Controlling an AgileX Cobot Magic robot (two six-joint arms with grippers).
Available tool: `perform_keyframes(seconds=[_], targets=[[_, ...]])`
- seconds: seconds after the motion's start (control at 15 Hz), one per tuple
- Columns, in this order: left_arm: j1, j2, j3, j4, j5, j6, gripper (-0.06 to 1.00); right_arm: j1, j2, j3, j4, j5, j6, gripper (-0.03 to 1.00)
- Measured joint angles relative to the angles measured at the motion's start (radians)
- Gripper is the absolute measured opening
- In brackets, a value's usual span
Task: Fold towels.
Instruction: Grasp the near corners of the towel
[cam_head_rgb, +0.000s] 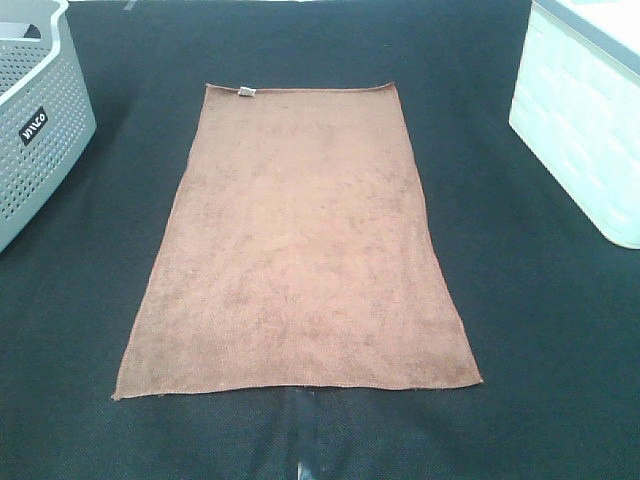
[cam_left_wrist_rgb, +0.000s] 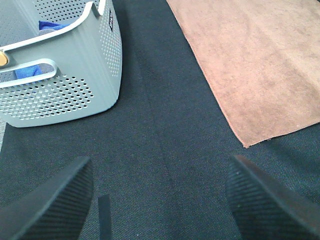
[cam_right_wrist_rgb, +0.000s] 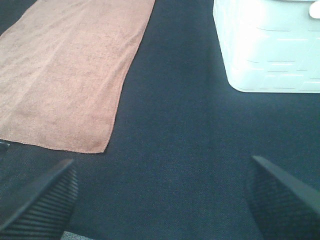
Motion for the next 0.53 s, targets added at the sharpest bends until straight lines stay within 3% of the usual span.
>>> perform_keyframes(seconds=[0.53], targets=[[0.0, 0.0, 0.0, 0.0, 0.0, 0.0, 0.71, 0.0, 0.0, 0.0, 0.0, 0.0, 0.0, 0.85]])
